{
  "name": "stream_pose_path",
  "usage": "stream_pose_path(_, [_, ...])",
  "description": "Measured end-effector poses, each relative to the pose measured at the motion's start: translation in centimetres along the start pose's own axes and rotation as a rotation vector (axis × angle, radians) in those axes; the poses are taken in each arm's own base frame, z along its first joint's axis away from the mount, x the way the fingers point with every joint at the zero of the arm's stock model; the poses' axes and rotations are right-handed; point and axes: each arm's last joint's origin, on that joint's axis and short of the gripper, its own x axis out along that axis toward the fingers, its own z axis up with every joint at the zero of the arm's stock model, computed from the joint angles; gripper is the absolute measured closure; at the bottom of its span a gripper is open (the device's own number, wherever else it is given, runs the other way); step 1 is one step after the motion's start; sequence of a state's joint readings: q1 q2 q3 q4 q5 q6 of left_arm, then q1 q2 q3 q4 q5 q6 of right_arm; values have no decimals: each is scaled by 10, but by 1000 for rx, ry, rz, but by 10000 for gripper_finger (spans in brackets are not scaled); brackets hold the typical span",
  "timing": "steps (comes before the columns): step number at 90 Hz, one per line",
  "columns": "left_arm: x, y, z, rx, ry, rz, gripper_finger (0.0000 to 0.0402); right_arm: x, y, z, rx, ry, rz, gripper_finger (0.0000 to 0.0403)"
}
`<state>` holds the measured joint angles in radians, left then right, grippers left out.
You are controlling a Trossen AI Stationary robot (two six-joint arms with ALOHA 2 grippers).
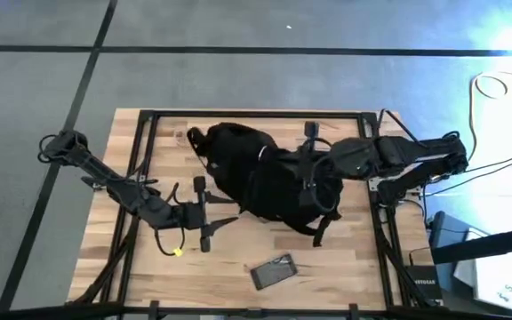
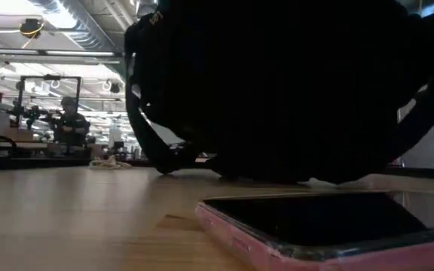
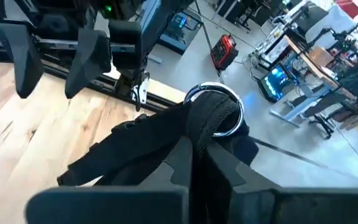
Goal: Unpack backpack
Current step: Adjust the black backpack
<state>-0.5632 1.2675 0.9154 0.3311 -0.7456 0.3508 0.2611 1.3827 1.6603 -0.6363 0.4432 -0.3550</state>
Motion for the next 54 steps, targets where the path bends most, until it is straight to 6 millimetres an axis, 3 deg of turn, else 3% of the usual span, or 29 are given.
stream_pose_path(54, [1,0,-5,10,35,-6,226,-37,-58,17,46,95,-356,402])
